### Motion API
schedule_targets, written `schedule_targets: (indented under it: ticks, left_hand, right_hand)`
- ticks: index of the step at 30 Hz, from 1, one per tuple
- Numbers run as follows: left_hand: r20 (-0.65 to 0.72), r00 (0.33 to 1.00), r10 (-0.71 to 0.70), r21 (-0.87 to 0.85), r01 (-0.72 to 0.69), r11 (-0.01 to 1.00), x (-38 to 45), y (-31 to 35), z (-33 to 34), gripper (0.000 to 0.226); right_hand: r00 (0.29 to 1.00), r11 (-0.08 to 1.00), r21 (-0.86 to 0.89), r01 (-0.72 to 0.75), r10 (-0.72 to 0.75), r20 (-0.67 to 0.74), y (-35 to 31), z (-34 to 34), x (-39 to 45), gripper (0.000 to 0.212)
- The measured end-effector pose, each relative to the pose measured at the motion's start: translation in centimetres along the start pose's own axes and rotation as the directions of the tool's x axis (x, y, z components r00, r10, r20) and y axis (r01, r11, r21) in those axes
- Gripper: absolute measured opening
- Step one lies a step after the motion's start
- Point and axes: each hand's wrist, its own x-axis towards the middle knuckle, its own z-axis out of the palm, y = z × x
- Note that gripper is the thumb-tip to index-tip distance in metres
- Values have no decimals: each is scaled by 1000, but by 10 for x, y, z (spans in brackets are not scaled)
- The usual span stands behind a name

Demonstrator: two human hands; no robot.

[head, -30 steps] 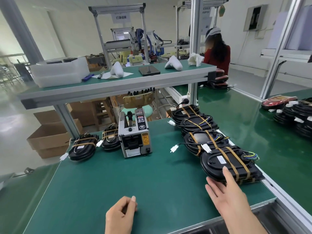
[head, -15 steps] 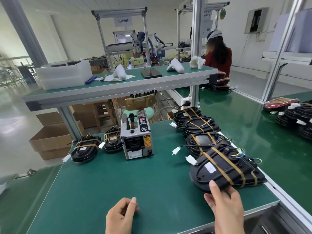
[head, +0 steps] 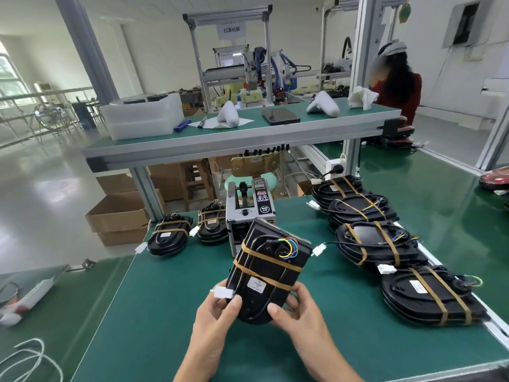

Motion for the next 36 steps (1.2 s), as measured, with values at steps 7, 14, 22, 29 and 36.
schedule_targets:
  ticks: [7,14,22,29,36]
  left_hand:
    - [-127,991,36,62,-29,998,5,-18,-39,69]
    - [-208,976,71,-17,-76,997,11,-19,-54,51]
    - [-110,994,15,21,-13,1000,19,-34,-38,38]
    - [-83,996,22,-5,-22,1000,26,-36,-41,38]
    - [-34,999,42,-53,-44,998,24,-38,-38,30]
  right_hand:
    - [994,891,-440,112,-90,70,-41,-20,23,35]
    - [980,722,-664,195,-120,157,-58,-17,48,32]
    - [991,787,-603,130,-85,103,-31,-27,54,36]
    - [993,782,-613,109,-53,110,-21,-28,56,41]
    - [991,774,-627,82,2,133,-24,-34,48,38]
